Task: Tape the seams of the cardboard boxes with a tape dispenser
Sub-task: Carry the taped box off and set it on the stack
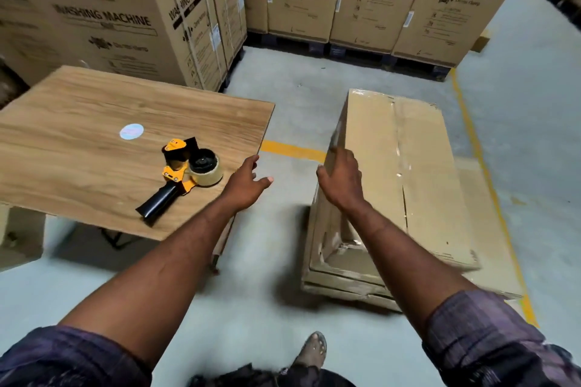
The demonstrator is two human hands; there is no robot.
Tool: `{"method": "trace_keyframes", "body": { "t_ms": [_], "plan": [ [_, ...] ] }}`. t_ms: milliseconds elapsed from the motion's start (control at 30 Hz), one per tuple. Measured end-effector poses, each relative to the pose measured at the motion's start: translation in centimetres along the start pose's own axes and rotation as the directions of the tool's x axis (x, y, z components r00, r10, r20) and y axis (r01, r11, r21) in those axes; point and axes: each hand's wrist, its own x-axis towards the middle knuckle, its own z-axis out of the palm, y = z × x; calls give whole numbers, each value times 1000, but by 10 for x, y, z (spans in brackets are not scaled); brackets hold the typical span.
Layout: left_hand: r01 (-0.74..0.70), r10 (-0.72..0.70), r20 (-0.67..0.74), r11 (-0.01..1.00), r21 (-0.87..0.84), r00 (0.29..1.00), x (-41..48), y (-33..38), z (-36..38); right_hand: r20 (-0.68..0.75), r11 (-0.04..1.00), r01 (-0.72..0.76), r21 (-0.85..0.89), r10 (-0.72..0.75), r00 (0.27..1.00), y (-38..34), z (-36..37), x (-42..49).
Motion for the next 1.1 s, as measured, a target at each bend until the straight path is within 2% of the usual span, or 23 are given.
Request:
{"method": "trace_keyframes", "body": {
  "t_ms": [300,433,567,833,1100],
  "plan": [
    [51,-51,-102,999,0,994,-66,-124,-171,202,992,115,-52,-102,974,-162,155,-77],
    [143,-145,-186,989,-22,972,-96,-181,-237,294,986,152,-71,-125,948,-225,222,-111],
    [189,-196,-210,981,-53,958,-115,-226,-291,374,977,206,-50,-173,911,-276,272,-131],
    [258,-304,-300,949,-182,904,-122,-294,-390,496,940,333,-69,-257,829,-378,373,-131],
    [354,-374,-329,927,-122,867,-90,-373,-526,565,910,415,-16,-334,754,-498,502,-92]
  ]
}}
